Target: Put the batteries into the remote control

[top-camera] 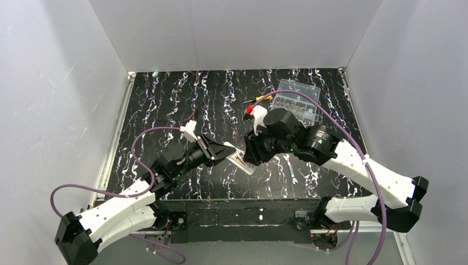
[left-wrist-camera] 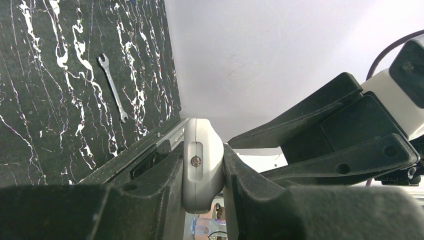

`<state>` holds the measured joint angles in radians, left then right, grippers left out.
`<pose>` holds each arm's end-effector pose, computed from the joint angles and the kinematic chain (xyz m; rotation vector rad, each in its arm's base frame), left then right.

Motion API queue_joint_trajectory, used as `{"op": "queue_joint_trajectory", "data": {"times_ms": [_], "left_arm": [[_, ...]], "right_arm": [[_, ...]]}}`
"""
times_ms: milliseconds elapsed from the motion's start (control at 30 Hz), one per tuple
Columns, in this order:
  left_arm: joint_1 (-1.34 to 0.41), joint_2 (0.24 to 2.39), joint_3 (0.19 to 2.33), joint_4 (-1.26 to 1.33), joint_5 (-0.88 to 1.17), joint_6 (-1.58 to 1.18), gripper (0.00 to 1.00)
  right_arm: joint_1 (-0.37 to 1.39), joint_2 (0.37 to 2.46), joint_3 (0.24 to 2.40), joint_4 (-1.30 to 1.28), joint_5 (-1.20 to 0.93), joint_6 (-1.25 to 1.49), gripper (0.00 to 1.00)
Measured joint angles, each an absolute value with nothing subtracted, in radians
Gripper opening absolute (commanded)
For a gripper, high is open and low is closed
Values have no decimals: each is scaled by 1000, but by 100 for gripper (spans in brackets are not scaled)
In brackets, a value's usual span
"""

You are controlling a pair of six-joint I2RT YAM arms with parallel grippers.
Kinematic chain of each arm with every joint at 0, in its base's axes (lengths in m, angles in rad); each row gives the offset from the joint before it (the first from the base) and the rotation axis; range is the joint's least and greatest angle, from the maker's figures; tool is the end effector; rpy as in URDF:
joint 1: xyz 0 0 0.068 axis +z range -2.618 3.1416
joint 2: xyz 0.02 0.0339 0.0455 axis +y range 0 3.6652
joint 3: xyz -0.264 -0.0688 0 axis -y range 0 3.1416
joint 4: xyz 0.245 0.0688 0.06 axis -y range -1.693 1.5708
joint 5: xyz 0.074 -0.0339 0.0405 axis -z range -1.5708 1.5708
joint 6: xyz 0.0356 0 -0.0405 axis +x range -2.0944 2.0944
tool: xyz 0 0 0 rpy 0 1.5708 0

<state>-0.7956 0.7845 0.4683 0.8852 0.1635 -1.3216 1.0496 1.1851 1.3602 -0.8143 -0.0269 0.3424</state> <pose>0.1195 -0.1302 0.3396 -0.1402 1.2195 -1.9817 0.1184 0.2081 0.3945 -0.8212 2.1792 0.7746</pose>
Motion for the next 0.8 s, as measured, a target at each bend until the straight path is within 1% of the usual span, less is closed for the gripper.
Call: {"op": "queue_joint_trajectory", "data": {"times_ms": [300, 567, 800], "left_arm": [[-796, 785, 468, 887, 164, -1322, 0], [-796, 785, 468, 892, 164, -1325, 0], [-796, 785, 468, 893, 164, -1325, 0]], "right_arm": [[1050, 1187, 1360, -814, -24, 336, 44], [1050, 1196, 1357, -812, -30, 336, 39], [1050, 1204, 1343, -811, -38, 336, 38]]}}
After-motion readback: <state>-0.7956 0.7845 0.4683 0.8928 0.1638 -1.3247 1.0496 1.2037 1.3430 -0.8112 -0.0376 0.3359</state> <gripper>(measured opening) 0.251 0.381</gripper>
